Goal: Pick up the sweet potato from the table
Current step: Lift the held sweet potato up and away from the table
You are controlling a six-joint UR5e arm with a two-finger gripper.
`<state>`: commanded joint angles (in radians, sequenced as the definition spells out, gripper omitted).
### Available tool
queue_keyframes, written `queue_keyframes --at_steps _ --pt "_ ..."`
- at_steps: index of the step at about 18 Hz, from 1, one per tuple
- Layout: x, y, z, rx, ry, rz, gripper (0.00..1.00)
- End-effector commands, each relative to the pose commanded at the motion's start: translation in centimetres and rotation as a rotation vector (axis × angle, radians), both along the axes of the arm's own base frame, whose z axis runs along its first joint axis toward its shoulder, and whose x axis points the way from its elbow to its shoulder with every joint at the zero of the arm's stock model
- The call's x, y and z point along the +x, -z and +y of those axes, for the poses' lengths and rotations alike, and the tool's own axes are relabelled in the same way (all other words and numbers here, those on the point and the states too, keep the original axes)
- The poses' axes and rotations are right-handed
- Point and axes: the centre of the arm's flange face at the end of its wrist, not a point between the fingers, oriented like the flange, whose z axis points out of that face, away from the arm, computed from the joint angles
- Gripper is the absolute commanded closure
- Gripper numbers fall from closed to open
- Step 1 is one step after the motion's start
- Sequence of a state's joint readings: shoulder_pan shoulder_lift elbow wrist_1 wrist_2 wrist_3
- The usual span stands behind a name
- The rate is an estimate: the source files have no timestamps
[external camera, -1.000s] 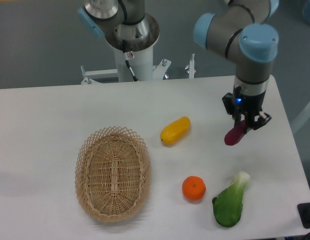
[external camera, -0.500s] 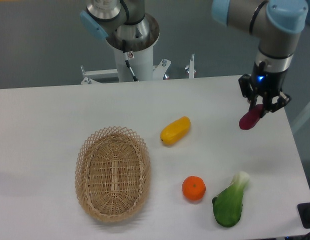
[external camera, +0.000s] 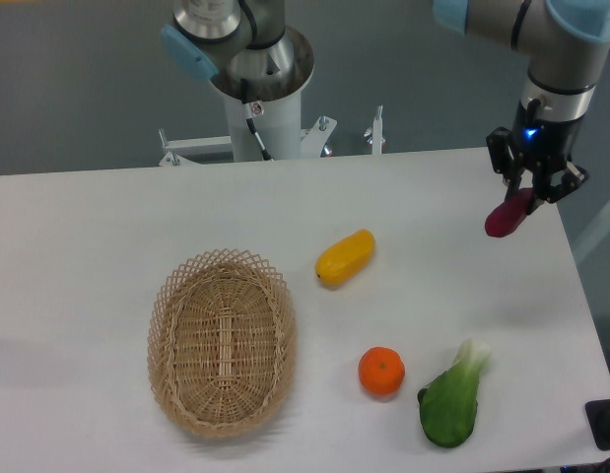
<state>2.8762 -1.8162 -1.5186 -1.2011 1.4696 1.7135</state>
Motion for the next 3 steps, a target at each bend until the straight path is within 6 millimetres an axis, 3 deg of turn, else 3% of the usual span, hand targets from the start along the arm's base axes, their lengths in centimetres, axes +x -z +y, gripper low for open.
queue_keyframes --at_steps 3 --pt "-0.02 -0.08 0.01 0.0 0.0 0.001 0.74"
